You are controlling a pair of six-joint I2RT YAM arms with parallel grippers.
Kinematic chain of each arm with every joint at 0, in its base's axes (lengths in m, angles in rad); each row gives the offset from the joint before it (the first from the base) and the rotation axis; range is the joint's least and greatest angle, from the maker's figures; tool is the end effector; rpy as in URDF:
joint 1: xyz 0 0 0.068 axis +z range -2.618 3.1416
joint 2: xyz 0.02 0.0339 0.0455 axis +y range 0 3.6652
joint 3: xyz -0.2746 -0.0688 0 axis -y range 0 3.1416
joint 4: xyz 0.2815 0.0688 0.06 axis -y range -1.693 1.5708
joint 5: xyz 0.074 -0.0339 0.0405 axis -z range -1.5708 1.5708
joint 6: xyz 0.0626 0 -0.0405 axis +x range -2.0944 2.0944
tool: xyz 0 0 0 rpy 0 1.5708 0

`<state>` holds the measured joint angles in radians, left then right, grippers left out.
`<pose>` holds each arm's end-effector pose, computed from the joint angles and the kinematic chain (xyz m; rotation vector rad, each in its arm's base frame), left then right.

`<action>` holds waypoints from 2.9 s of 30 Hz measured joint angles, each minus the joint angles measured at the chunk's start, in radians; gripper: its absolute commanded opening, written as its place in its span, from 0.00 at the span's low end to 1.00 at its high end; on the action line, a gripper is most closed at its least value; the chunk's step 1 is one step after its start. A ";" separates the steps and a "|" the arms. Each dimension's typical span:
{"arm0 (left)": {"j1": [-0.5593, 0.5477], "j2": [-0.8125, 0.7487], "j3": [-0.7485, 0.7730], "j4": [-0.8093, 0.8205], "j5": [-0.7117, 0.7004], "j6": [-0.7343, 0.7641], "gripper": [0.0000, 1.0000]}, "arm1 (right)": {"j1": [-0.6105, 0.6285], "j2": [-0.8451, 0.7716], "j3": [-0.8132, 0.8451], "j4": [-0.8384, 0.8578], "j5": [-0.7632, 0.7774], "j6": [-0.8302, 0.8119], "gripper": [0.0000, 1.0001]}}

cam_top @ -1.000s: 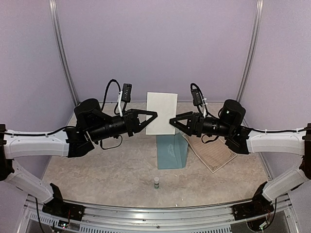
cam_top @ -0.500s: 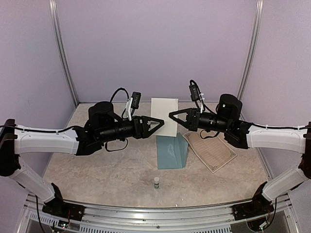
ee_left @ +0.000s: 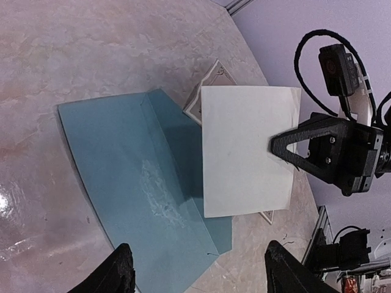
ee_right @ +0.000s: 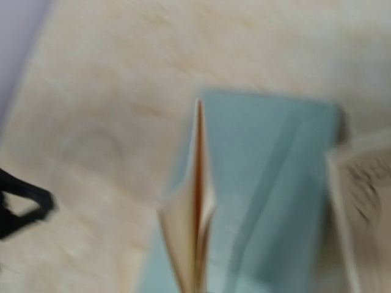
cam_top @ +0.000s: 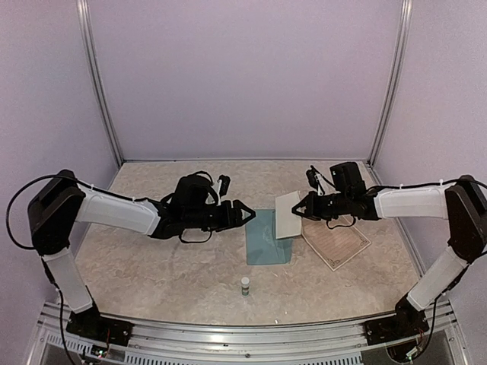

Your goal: Place the letter into the envelope and seal it

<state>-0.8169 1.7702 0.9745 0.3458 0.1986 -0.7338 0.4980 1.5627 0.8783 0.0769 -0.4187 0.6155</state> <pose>0.2895 -0.3264 0.1647 0.2305 2.2087 -1.1313 0.3230 0.2046 0.1817 -0.1208 2.3268 1.0573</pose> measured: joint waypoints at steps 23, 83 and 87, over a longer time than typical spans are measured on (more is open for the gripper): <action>0.032 0.242 0.093 -0.046 0.021 -0.068 0.76 | -0.005 0.221 0.125 -0.240 0.126 -0.061 0.00; 0.041 0.345 0.253 -0.101 0.064 0.032 0.76 | 0.096 0.349 0.290 -0.380 0.266 -0.151 0.48; 0.041 0.359 0.272 -0.105 0.065 0.040 0.76 | 0.106 0.367 0.315 -0.379 0.265 -0.151 0.48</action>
<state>-0.7757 2.1296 1.2469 0.2405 0.2638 -0.6941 0.6041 1.9293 1.1931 -0.3023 -0.1535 0.4641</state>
